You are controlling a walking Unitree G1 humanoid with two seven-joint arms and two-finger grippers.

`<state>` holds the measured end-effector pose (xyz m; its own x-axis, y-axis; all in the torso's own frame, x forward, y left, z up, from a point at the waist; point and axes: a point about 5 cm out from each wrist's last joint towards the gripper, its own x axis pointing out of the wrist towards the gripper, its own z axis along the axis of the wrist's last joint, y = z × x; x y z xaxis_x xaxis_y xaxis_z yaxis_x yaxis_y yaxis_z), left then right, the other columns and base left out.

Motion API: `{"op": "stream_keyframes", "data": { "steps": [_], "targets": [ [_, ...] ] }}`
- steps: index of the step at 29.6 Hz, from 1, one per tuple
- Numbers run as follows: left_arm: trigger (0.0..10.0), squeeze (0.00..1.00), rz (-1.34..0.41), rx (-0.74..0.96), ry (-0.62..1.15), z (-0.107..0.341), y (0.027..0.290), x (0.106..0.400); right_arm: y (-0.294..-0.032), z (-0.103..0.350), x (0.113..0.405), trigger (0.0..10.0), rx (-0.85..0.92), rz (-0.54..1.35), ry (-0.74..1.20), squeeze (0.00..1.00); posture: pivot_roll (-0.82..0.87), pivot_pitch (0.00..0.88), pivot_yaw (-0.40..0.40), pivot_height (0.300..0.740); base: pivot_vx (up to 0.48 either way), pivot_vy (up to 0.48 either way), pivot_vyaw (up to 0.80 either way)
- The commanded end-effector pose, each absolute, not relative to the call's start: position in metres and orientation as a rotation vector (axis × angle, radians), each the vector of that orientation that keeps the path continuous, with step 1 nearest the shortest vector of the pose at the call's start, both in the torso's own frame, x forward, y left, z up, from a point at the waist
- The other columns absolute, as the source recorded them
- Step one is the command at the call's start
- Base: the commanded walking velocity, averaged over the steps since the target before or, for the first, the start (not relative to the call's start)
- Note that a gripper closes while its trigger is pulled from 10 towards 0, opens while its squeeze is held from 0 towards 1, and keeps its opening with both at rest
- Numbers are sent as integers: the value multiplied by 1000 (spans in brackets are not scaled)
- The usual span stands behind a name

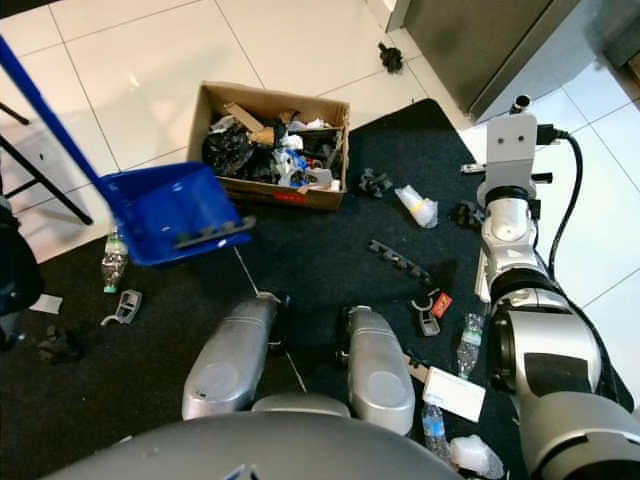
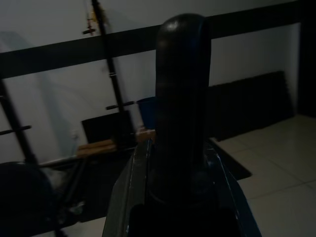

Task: Sweep floor

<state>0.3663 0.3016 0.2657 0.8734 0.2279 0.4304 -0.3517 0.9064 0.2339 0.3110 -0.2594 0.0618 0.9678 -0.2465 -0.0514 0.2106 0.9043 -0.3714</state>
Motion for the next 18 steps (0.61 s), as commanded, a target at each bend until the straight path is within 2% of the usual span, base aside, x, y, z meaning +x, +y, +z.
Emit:
{"op": "stream_keyframes", "data": {
  "steps": [1, 5, 10, 12, 18],
  "targets": [
    [10000, 192, 362, 316, -490, 285, 310, 361, -268, 63, 308, 10000, -383, -260, 100, 0, 204, 34, -69, 740, 0, 0, 0],
    [10000, 192, 411, 312, -512, 288, 315, 359, -268, 63, 308, 10000, -382, -258, 101, 0, 204, 34, -70, 740, 0, 0, 0],
    [10000, 184, 544, 307, -665, 309, 327, 344, -267, 62, 308, 10000, -381, -255, 102, 0, 203, 35, -73, 740, 0, 0, 0],
    [10000, 173, 573, 294, -594, 305, 335, 347, -267, 62, 308, 10000, -382, -254, 103, 0, 206, 34, -74, 740, 0, 0, 0],
    [10000, 169, 552, 305, -438, 282, 334, 356, -268, 62, 308, 10000, -382, -256, 103, 0, 200, 36, -74, 740, 0, 0, 0]
  ]
}}
